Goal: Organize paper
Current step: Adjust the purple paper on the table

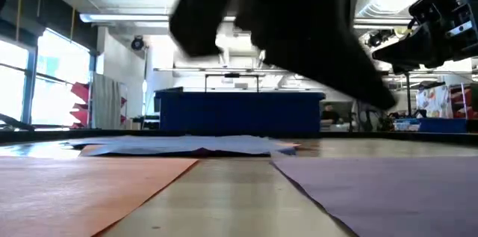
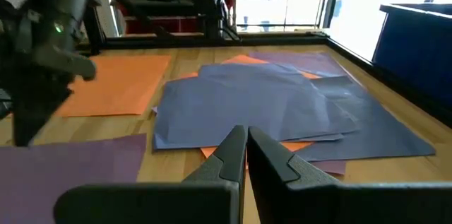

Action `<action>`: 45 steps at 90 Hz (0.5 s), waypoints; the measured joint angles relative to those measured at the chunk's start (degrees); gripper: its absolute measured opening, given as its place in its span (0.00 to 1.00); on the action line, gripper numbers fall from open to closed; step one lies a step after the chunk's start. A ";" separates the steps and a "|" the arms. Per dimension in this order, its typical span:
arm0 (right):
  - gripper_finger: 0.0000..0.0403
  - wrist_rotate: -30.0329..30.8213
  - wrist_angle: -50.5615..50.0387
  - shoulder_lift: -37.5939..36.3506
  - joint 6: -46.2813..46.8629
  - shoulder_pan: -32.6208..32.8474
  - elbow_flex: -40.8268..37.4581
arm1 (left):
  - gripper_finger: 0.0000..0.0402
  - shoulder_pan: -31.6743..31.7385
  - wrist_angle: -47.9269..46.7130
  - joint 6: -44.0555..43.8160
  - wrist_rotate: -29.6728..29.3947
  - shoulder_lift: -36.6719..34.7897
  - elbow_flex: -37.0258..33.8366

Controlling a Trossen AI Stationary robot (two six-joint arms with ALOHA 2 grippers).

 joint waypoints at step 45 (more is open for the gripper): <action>0.00 0.00 0.01 0.01 0.00 0.00 0.00 | 0.06 1.85 1.01 -20.24 6.45 5.47 0.13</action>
